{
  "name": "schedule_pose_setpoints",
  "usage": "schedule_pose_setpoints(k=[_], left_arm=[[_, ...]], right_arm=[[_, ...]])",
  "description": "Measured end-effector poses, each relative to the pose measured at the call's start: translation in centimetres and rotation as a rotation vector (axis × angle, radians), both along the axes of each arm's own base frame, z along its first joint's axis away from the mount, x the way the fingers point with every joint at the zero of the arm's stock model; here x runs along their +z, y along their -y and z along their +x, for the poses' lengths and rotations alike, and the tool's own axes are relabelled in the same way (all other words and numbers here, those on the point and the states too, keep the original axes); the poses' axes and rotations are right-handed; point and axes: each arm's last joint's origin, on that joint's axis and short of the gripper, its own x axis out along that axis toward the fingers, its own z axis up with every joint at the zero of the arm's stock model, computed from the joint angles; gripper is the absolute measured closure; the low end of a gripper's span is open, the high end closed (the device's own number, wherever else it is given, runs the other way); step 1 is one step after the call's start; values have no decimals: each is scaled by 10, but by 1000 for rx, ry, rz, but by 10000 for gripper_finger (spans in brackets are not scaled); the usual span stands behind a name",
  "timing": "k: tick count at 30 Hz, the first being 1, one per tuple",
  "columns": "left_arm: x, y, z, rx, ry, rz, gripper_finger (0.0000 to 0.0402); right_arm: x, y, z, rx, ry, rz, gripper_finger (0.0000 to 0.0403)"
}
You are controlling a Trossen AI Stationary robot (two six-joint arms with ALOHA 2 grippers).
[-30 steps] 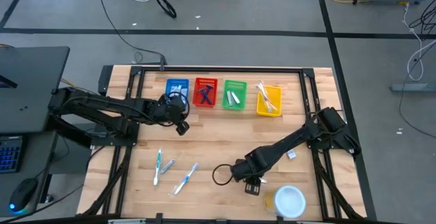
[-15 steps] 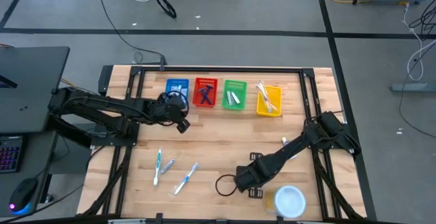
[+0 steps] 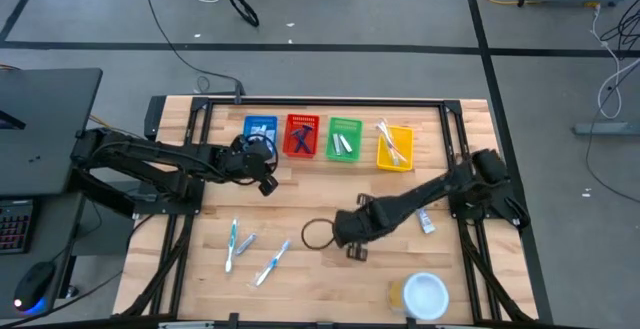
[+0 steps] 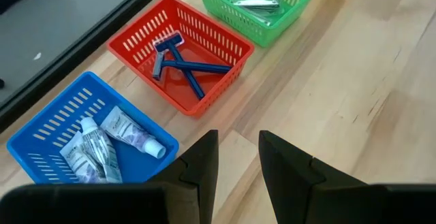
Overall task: Pick & Place Travel size toiletries
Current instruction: Put the silver nail cutter into the green bin
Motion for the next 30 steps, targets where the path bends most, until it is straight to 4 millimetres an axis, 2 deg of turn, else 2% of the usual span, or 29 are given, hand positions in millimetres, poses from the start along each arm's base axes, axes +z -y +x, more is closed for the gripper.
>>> schedule_pose_setpoints(k=[4,8,13,16,21,26,30], left_arm=[[0,0,0,-14,-10,12,287],[0,0,0,-8,-9,20,287],[0,0,0,-7,-7,21,287],[0,0,0,-7,-5,22,287],[0,0,0,-3,-6,19,287],[0,0,0,-1,-2,19,287],[0,0,0,-6,-7,24,287]], right_arm=[[15,40,8,-78,86,-215,332],[32,103,23,-233,200,-434,333],[28,181,37,-232,236,-378,333],[24,218,39,-262,262,-392,333],[16,251,35,-218,248,-343,322],[0,266,33,-205,205,-299,293],[0,271,32,-199,201,-304,276]])
